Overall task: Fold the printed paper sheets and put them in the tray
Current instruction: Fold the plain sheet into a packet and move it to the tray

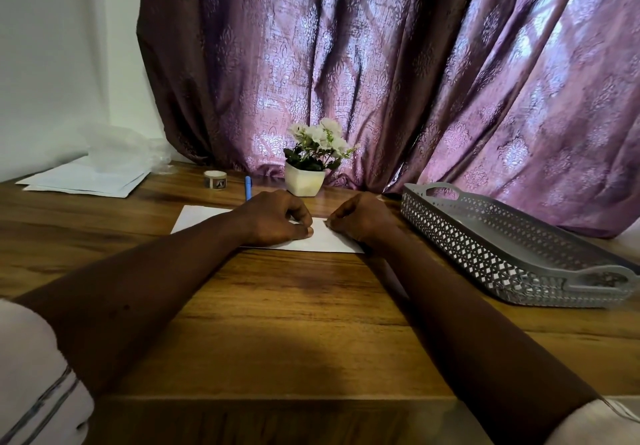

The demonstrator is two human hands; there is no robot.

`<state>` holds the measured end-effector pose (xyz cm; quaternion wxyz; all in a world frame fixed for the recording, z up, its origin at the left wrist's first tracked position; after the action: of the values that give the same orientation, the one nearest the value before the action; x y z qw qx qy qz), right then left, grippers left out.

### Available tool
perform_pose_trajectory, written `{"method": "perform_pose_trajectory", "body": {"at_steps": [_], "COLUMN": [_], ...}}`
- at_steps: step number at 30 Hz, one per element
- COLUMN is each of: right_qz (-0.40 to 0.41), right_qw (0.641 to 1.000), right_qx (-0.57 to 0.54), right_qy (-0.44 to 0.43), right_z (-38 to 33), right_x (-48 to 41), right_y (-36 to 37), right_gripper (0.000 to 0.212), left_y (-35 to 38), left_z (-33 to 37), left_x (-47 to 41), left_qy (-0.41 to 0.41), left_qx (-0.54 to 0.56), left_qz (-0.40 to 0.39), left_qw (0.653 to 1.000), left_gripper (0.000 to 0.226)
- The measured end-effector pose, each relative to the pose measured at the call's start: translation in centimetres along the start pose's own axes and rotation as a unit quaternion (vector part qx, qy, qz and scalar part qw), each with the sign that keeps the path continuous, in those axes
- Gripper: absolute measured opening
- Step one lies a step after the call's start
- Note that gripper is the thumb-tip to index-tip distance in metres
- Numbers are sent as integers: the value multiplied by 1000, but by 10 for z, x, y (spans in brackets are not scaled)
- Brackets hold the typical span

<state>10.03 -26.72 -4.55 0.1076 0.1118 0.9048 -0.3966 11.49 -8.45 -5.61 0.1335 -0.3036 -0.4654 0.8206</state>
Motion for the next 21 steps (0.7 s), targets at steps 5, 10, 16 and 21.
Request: {"method": "perform_pose_trajectory", "body": {"at_steps": [5, 10, 16, 21], "right_qz": [-15, 2, -15, -36], "right_qw": [1000, 997, 999, 995], "right_qx": [-12, -82, 9, 80], "right_qy": [4, -5, -50, -53], "right_z": [1, 9, -2, -14], "right_x": [1, 9, 18, 21], "right_y": [0, -3, -3, 2], "right_gripper": [15, 10, 20, 24], "left_y": [-1, -1, -1, 1], "left_z": [1, -1, 0, -1], "left_x": [1, 1, 2, 2], "left_qy": [2, -6, -6, -9], "left_qx": [4, 10, 12, 16], "left_qz": [1, -2, -3, -12], "left_qw": [1000, 1000, 1000, 1000], "left_gripper": [14, 16, 18, 20]}}
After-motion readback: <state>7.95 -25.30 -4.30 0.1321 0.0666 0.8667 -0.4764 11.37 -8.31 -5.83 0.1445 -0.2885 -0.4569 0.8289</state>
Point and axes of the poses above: each hand's wrist, its own x-axis away from the middle knuckle, its own y-axis out of the palm, z = x × y, the point moved 7 cm from there along -x, towards the middle knuckle, and after that the axes turned 9 degrees about -x, right-handed, at the moved point
